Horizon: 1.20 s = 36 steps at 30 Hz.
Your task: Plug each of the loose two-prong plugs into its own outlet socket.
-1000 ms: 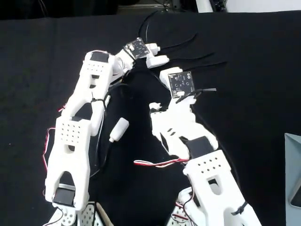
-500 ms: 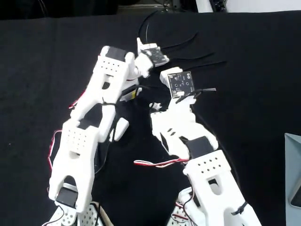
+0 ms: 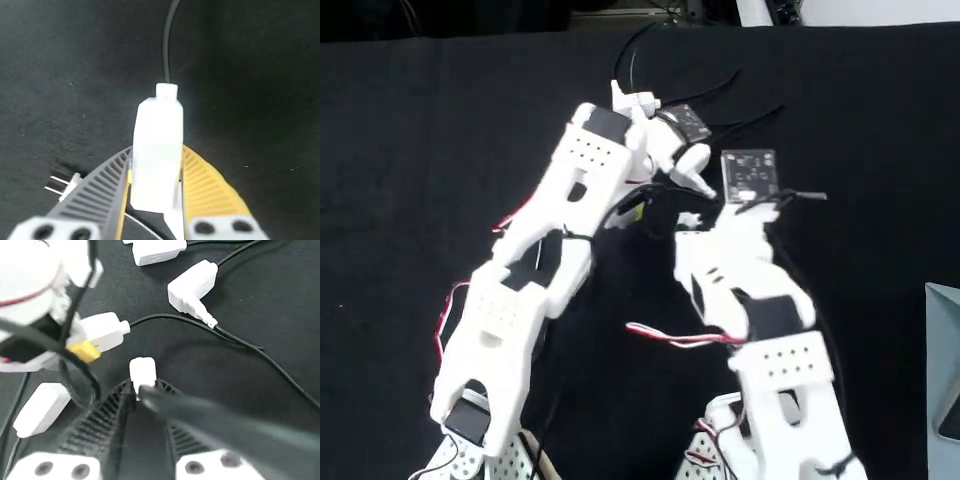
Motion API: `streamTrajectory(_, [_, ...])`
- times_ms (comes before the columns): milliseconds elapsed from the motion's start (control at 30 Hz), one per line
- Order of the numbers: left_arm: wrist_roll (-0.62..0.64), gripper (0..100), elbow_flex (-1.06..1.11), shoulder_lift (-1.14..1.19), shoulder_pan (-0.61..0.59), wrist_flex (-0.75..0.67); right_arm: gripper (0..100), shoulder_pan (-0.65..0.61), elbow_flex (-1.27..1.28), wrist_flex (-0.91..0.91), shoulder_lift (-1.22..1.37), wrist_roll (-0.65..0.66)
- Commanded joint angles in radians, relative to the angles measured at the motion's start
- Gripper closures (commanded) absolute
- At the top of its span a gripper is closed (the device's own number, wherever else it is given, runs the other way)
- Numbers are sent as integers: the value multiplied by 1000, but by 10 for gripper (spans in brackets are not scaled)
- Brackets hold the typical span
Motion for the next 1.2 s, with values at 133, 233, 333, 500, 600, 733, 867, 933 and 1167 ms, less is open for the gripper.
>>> streamTrajectory(133, [54,972,-42,-95,94,64,986,15,-67,84,-180,23])
streamTrajectory(233, [87,972,-24,-170,105,81,986,15,-44,72,-189,58])
streamTrajectory(333, [109,972,36,-292,113,83,986,15,-42,63,-182,58])
streamTrajectory(500, [120,972,340,-526,139,25,986,15,-42,63,-182,58])
streamTrajectory(600, [120,972,627,-700,143,-121,986,15,-42,63,-182,58])
streamTrajectory(733, [115,970,1036,-911,137,-408,986,15,-42,63,-182,60])
streamTrajectory(867, [115,967,1322,-1022,136,-641,986,15,-42,63,-182,58])
streamTrajectory(933, [115,967,1395,-1023,134,-713,986,15,-42,63,-183,58])
streamTrajectory(1167, [97,834,1535,-974,105,-818,986,15,-41,63,-183,58])
